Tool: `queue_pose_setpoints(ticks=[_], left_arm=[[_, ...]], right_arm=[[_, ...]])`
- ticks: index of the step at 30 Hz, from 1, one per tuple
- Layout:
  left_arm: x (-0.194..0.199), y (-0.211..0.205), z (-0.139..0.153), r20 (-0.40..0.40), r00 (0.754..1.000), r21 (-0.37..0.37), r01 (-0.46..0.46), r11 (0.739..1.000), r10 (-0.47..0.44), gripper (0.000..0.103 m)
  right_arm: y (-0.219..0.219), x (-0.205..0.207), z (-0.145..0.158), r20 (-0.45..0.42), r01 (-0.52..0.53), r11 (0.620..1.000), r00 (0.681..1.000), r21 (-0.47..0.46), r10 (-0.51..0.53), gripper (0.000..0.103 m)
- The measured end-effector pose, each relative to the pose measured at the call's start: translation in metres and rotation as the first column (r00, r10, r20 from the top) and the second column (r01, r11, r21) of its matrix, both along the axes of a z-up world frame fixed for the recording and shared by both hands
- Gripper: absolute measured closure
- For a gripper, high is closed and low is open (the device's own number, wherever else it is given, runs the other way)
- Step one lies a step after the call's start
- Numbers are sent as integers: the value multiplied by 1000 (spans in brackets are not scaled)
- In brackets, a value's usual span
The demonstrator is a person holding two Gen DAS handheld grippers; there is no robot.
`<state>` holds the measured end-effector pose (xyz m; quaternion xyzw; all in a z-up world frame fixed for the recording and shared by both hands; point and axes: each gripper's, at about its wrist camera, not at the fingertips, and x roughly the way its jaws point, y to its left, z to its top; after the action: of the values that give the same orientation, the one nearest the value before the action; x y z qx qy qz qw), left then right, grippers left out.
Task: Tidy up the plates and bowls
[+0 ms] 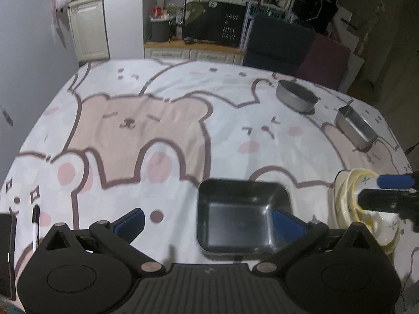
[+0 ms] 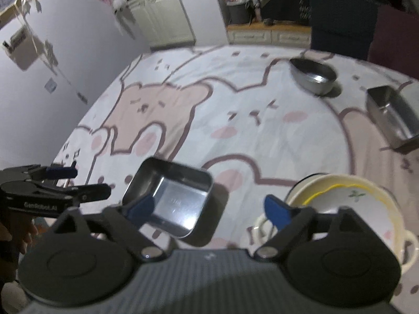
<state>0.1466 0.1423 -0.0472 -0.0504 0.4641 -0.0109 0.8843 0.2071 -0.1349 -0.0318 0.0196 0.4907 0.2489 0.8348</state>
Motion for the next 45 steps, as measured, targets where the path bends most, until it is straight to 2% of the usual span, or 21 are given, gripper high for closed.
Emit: queue_pose_setpoints(ticks=[1, 10, 16, 23, 27, 31, 35, 41, 45], left_arm=[[1, -5, 4, 13, 1000, 4, 5, 1000, -5, 0], [23, -76, 31, 118, 989, -3, 87, 996, -86, 0], [43, -138, 34, 166, 972, -34, 174, 984, -166, 0], [71, -207, 26, 197, 951, -104, 263, 959, -239, 0], [96, -244, 14, 194, 941, -113, 301, 947, -276, 0], [122, -271, 0, 188, 934, -94, 325, 941, -304, 0], [151, -288, -12, 197, 927, -12, 328, 945, -319, 0], [206, -295, -23, 199, 914, 79, 344, 936, -353, 0], [247, -301, -26, 196, 906, 151, 350, 925, -375, 0]], right_arm=[[-6, -1, 4, 14, 9, 1000, 1000, 6, -9, 0], [-83, -3, 28, 168, 159, 987, 972, 32, -163, 0], [-153, 6, 32, 246, 305, 950, 918, 65, -312, 0], [-234, 24, 15, 277, 445, 892, 849, 85, -450, 0], [-272, 40, -5, 251, 523, 847, 811, 95, -529, 0], [-287, 60, -28, 195, 581, 808, 785, 97, -588, 0], [-287, 85, -49, 115, 636, 765, 756, 106, -645, 0], [-274, 118, -77, -6, 699, 699, 708, 149, -706, 0], [-265, 135, -92, -68, 737, 665, 675, 122, -735, 0]])
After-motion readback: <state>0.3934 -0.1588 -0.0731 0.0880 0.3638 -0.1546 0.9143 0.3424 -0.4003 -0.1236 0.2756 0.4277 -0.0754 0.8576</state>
